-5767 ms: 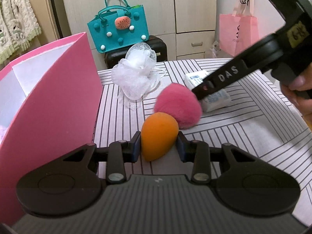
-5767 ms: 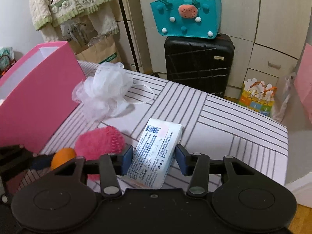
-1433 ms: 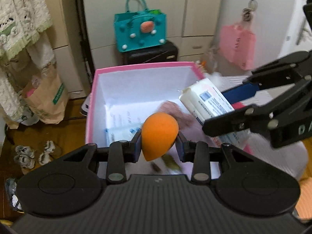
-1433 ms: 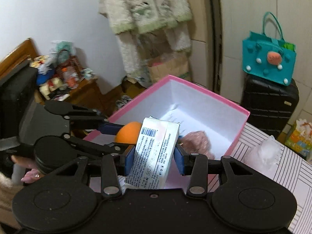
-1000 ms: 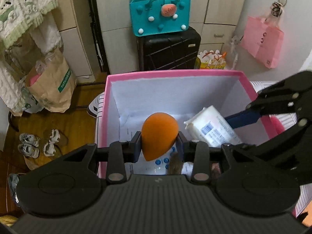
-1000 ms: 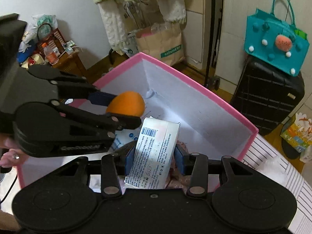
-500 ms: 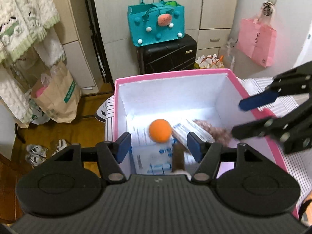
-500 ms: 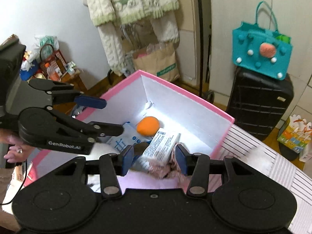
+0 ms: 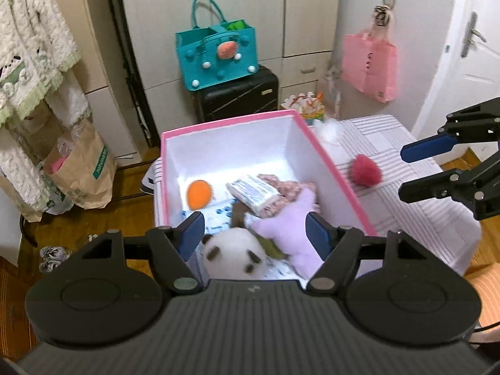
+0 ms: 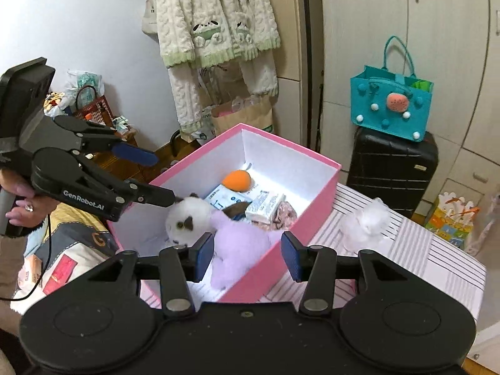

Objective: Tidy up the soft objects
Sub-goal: 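Lift both grippers out of the pink box back over the table, then move the left gripper to the pink pom-pom ball while the right gripper approaches the white mesh bath puff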

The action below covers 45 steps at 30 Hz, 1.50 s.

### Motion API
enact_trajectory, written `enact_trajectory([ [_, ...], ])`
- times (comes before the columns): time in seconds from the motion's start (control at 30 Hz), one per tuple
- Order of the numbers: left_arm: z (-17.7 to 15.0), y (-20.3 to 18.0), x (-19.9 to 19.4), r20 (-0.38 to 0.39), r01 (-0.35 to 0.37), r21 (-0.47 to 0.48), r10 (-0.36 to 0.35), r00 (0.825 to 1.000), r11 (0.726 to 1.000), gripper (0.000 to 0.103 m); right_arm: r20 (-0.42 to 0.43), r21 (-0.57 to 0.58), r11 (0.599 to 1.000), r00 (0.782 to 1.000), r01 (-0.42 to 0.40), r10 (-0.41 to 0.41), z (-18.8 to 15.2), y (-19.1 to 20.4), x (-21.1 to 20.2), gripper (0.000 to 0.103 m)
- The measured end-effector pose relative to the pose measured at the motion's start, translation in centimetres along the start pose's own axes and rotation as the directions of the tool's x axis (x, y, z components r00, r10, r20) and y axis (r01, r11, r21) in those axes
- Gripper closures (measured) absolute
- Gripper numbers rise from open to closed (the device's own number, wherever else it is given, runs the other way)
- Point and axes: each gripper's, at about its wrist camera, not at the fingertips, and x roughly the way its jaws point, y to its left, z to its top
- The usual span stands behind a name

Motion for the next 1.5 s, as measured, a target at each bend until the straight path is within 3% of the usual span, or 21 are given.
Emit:
enact_trajectory([
  [0.33, -1.1, -4.1, -3.2, 0.031, 0.029, 0.074, -0.032, 0.999, 0.997, 0.026, 0.016, -0.024, 0.999, 0.999, 0.039, -0.039, -3.5, 1.2, -4.3, 0.047],
  [0.7, -1.1, -10.2, -2.8, 0.091, 0.101, 0.131, -0.113, 0.989, 0.986, 0.025, 0.026, -0.028, 0.996, 0.996, 0.08, -0.08, -7.0, -0.8, -6.6, 0.043],
  [0.87, -1.6, -10.8, -1.4, 0.122, 0.153, 0.045, -0.157, 0.98, 0.987, 0.025, -0.006, 0.001, 0.997, 0.997, 0.081, -0.081, -8.2, -3.1, -6.4, 0.043],
  [1.07, -2.0, -12.8, -0.6, 0.191, 0.113, 0.011, -0.113, 0.975, 0.994, 0.025, 0.016, 0.05, 0.996, 0.997, 0.069, -0.07, -9.2, -6.2, -6.4, 0.041],
  [1.27, -1.8, -15.3, 1.0, 0.162, 0.161, 0.008, -0.16, 0.974, 0.987, 0.025, 0.02, 0.096, 0.993, 0.997, 0.07, -0.072, -9.9, -9.3, -5.8, 0.041],
  [1.5, -1.2, -18.3, 4.0, 0.147, 0.14, -0.02, -0.136, 0.98, 0.99, 0.025, 0.043, 0.149, 0.987, 0.997, 0.056, -0.063, -9.7, -12.9, -5.0, 0.041],
])
